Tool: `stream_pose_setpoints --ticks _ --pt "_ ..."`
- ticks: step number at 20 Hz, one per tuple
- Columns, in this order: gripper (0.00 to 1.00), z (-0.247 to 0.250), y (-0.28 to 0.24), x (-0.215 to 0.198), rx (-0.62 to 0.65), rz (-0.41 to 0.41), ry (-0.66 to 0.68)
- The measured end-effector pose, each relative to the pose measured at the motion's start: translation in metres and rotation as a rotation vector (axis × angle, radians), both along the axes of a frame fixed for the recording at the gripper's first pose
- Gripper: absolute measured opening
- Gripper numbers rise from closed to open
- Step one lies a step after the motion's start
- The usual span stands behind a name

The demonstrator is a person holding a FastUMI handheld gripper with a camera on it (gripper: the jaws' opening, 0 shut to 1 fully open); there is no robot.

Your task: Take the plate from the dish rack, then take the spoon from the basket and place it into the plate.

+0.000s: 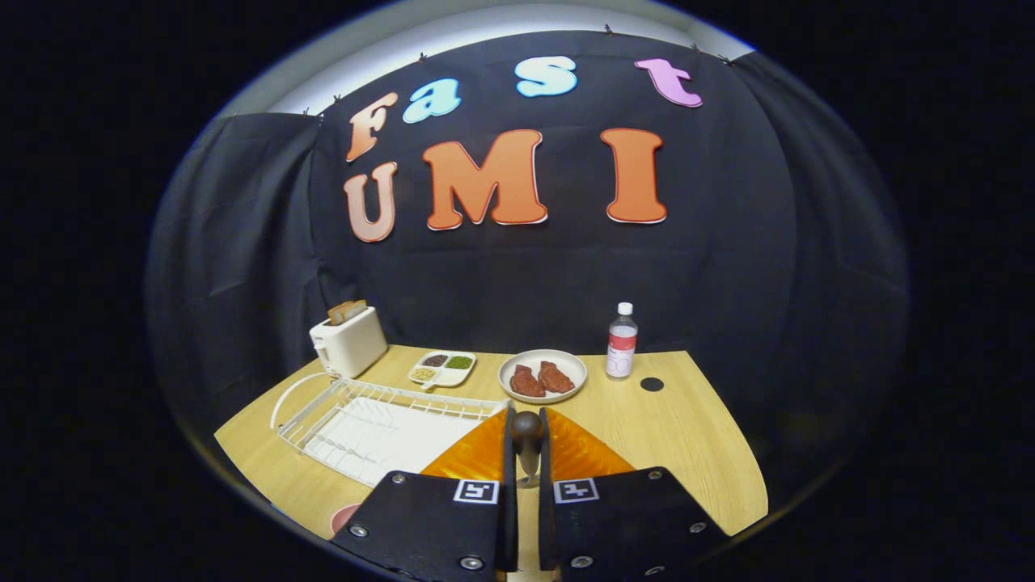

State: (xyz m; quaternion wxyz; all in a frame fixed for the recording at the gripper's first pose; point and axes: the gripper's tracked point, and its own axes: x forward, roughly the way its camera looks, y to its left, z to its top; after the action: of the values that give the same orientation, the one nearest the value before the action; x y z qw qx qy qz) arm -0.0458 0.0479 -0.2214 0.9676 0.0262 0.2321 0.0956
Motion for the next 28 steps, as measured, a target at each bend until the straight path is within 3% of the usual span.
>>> stream_pose_setpoints --ticks 10,19,25,28 --pt "0.1 -0.008 0.107 -0.061 0.055 0.318 0.067" --pt "0.1 -0.063 0.179 -0.119 0.04 0.552 0.185" --pt "0.1 -0.091 0.183 -0.138 -0.018 0.624 0.218" --pt "0.11 -0.091 0.175 -0.138 -0.006 0.62 0.214"
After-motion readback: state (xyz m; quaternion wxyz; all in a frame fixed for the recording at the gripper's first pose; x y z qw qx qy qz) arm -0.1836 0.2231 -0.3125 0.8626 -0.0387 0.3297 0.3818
